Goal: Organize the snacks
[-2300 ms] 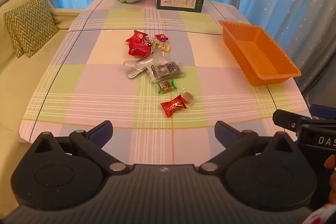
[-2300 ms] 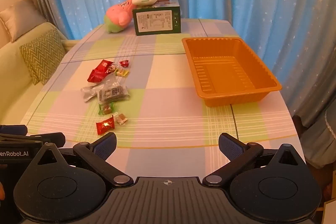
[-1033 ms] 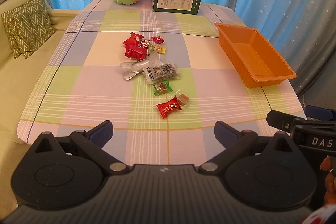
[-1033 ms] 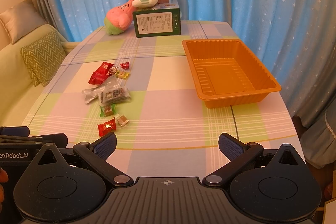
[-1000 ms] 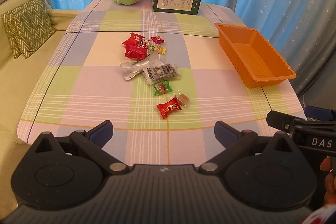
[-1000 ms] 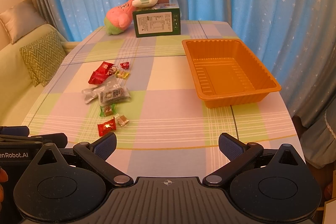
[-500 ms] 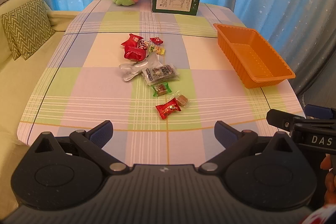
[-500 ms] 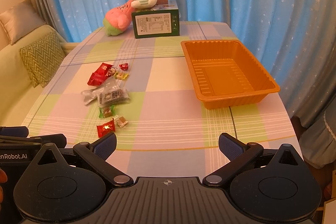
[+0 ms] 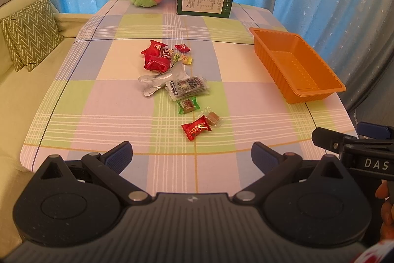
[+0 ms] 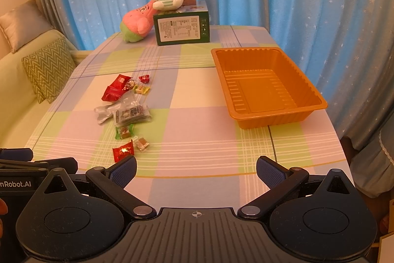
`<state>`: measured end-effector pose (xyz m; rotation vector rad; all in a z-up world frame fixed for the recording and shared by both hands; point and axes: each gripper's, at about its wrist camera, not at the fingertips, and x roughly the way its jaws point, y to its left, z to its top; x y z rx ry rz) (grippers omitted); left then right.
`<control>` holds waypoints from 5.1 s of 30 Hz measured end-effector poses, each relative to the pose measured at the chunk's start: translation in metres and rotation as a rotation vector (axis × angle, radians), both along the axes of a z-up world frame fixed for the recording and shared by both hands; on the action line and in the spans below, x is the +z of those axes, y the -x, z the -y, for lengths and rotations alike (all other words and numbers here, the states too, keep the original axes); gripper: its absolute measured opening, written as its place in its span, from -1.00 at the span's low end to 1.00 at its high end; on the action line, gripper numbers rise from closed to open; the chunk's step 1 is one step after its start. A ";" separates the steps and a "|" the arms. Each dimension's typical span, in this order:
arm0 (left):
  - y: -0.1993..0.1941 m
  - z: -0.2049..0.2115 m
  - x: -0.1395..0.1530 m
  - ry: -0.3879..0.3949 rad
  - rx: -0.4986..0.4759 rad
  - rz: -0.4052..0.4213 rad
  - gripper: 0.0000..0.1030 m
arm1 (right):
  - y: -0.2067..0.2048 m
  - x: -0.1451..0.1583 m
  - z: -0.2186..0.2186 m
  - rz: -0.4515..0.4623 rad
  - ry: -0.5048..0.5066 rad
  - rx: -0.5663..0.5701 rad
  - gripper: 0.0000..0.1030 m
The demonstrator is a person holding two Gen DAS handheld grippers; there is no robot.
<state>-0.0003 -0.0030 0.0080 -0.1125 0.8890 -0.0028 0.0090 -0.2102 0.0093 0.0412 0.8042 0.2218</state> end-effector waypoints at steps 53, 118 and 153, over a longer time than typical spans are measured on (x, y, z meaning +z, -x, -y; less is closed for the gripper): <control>-0.080 -0.004 -0.074 -0.093 -0.418 -0.094 0.23 | -0.040 -0.047 -0.003 -0.023 -0.032 0.017 0.69; -0.158 0.063 -0.020 0.116 -0.385 0.015 -0.65 | -0.136 -0.020 0.045 0.112 -0.068 -0.040 -0.59; -0.232 0.177 -0.035 0.158 -0.417 0.018 -0.46 | -0.184 -0.036 0.156 0.036 -0.039 -0.194 -0.59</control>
